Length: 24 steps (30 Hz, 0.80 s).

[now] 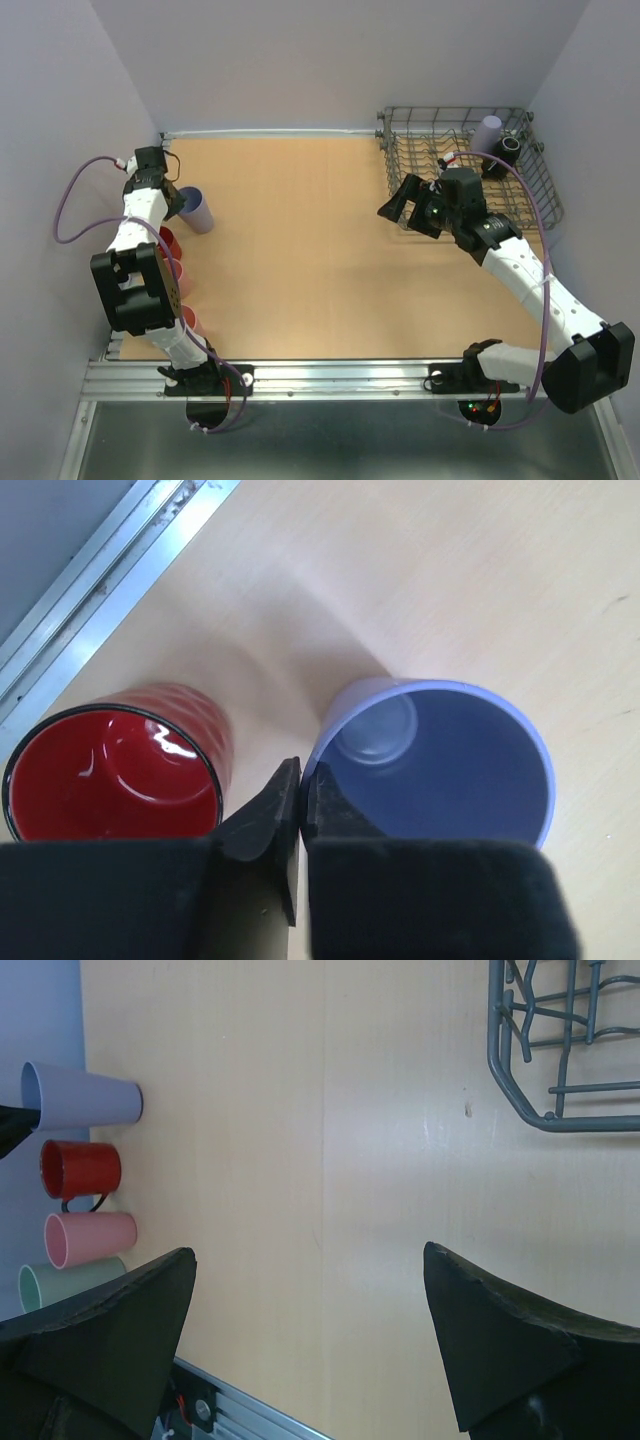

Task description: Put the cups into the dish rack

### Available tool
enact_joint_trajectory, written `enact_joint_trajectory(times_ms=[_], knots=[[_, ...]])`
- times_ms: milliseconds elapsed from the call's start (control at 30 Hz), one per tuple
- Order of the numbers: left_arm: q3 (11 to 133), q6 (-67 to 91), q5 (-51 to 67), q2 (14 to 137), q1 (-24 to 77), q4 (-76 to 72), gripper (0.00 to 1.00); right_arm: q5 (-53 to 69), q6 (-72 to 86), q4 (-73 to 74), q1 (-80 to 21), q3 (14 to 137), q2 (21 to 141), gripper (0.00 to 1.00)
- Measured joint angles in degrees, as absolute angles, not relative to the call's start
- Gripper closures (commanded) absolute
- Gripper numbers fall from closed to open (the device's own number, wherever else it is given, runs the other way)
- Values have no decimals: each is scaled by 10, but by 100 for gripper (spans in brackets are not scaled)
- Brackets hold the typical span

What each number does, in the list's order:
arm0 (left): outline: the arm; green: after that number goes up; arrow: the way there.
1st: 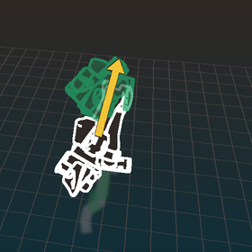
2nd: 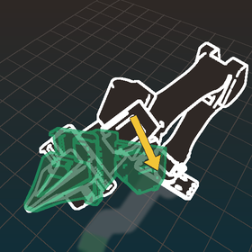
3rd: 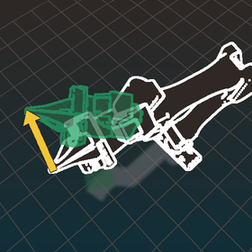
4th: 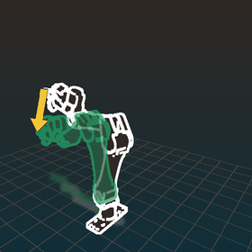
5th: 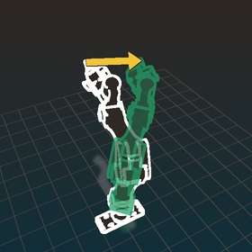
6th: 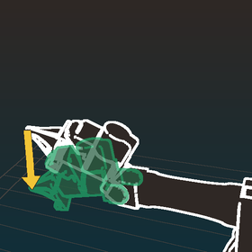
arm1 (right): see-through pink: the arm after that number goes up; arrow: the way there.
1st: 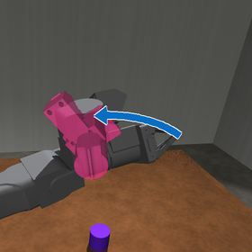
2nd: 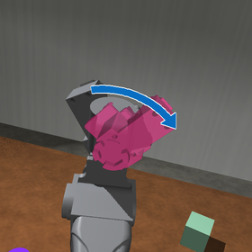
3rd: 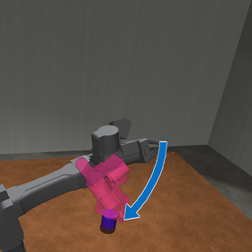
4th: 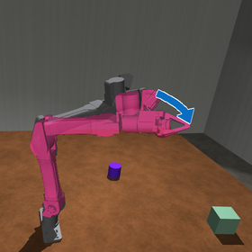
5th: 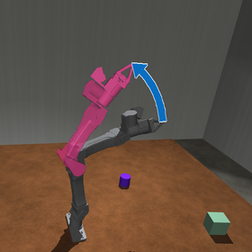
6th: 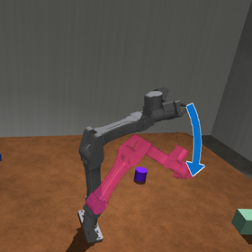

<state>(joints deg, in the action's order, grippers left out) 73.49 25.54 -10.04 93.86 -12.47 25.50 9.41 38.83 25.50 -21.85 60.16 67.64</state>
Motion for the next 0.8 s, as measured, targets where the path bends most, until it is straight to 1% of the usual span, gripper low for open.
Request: enact_joint_trajectory(times_ms=[200,333,500,633,800], knots=[[735,256,-63,940,-125,240,100,94,391,256,-218,602,676,0],[735,269,1,940,-125,225,100,100,406,258,-218,611,681,0],[736,317,95,931,-107,182,100,133,439,236,-218,663,719,0],[758,363,167,924,-63,136,100,170,487,184,-218,707,755,0],[754,460,269,895,15,-24,100,217,613,37,-218,703,781,0]])
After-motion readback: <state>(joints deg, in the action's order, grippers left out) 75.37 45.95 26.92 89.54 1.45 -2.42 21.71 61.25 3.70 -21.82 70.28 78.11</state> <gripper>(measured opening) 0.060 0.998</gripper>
